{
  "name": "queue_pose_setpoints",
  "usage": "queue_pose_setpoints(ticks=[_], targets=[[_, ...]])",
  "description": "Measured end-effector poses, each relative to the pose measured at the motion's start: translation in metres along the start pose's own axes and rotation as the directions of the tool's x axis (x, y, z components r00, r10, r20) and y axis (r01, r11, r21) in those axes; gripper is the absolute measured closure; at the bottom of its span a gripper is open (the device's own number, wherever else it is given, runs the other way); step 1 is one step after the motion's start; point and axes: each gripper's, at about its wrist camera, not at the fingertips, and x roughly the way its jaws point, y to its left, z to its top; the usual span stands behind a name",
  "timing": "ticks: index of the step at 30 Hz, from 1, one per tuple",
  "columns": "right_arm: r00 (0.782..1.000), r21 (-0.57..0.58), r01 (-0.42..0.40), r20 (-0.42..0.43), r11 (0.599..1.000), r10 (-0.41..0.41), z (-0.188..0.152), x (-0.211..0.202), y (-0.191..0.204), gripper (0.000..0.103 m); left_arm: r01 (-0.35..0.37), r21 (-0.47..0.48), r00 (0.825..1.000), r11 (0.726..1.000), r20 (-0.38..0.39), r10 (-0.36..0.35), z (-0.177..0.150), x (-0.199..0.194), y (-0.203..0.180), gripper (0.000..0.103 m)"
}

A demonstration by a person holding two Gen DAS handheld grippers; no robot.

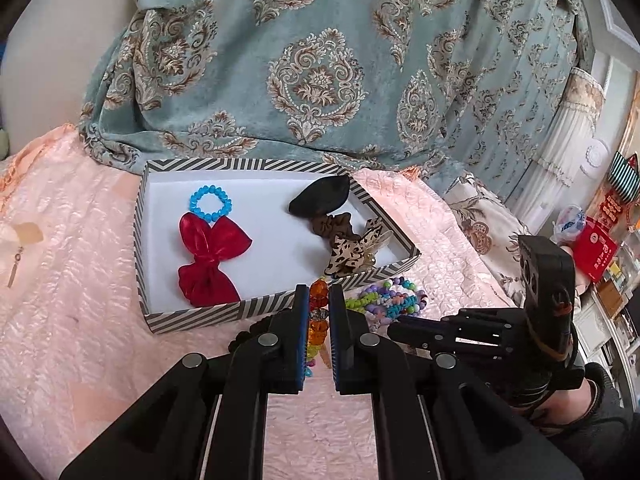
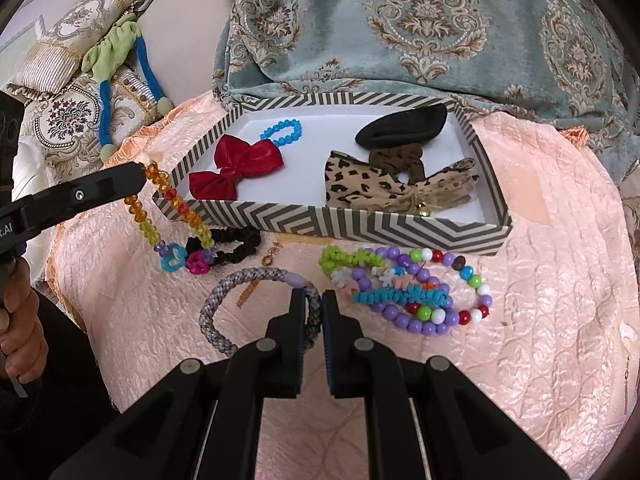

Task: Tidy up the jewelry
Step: 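Lift the orange bead bracelet with the left gripper while the right lifts the silver bracelet, then lower both bracelets into the tray and open both grippers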

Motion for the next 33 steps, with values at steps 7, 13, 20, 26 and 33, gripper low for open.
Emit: queue_pose_setpoints(ticks=[7, 13, 20, 26, 33], targets=[[1.000, -0.001, 0.003, 0.002, 1.000, -0.003, 0.001, -0.001, 0.001, 0.095, -0.005, -0.001, 1.000, 1.000, -0.002, 0.005, 0.001, 0.000, 0.000, 0.103], [1.000, -0.001, 0.006, 0.005, 1.000, -0.006, 0.001, -0.003, 0.001, 0.095, -0.010, -0.008, 1.000, 1.000, 0.008, 0.010, 0.002, -0.002, 0.001, 0.103], [0.996, -0.013, 0.027, 0.091, 1.000, -0.025, 0.015, -0.026, 0.004, 0.095, -0.007, -0.009, 1.000, 1.000, 0.027, 0.007, 0.021, -0.002, -0.002, 0.103], [0.983, -0.031, 0.049, 0.181, 0.998, -0.043, 0.055, -0.044, 0.005, 0.095, -0.022, 0.009, 0.997, 1.000, 0.070, 0.021, 0.070, 0.010, -0.009, 0.103], [0.980, -0.062, 0.097, 0.178, 0.993, -0.085, 0.109, -0.016, -0.001, 0.095, -0.067, -0.044, 0.997, 0.997, 0.038, 0.068, 0.112, 0.065, 0.011, 0.103]])
